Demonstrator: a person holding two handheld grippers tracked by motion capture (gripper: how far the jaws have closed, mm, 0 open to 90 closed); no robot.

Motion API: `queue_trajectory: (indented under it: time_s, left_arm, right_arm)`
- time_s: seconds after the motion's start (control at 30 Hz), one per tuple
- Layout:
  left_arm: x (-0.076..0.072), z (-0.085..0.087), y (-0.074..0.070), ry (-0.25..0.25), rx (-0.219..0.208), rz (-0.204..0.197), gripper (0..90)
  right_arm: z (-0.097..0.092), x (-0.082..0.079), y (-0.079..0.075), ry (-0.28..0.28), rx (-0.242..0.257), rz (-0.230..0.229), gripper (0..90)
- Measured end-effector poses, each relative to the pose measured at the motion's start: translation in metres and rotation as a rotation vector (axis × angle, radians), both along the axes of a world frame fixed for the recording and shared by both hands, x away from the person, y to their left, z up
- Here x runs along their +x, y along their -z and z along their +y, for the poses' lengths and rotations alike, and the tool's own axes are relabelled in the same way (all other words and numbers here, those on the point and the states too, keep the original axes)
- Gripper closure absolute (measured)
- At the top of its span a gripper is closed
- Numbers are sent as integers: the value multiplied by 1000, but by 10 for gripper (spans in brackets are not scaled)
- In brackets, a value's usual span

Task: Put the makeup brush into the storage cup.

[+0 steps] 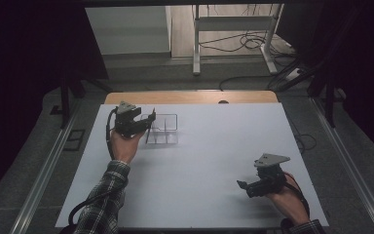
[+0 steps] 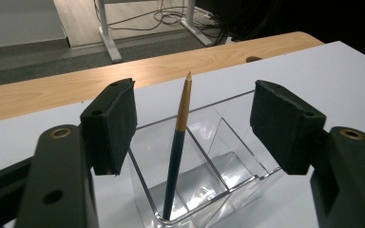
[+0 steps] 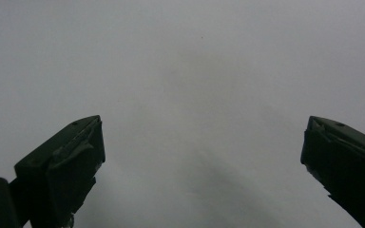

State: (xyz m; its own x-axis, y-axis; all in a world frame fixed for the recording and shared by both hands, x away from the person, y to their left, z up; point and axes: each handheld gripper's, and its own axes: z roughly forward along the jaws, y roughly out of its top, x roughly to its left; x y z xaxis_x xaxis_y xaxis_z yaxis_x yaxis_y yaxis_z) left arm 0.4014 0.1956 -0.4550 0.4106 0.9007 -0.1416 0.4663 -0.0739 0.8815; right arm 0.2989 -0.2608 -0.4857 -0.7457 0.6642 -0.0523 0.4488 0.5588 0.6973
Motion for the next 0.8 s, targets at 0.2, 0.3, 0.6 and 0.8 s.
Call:
queue_trajectory:
  time_s: [0.2,0.3,0.6,0.8]
  left_arm:
    - [-2,1,-4,10,-8,1,294]
    - [-4,1,-6,15,-7,5,264]
    - [-9,-2,-11,41,0,18,191]
    - [-11,-3,-14,55,-13,24,158]
  right_arm:
    - [0,0,0,0,0,1,9]
    - [0,0,0,0,0,1,9]
    - [1,0,0,0,-2,1,9]
    - [1,0,0,-1,-1,1,9]
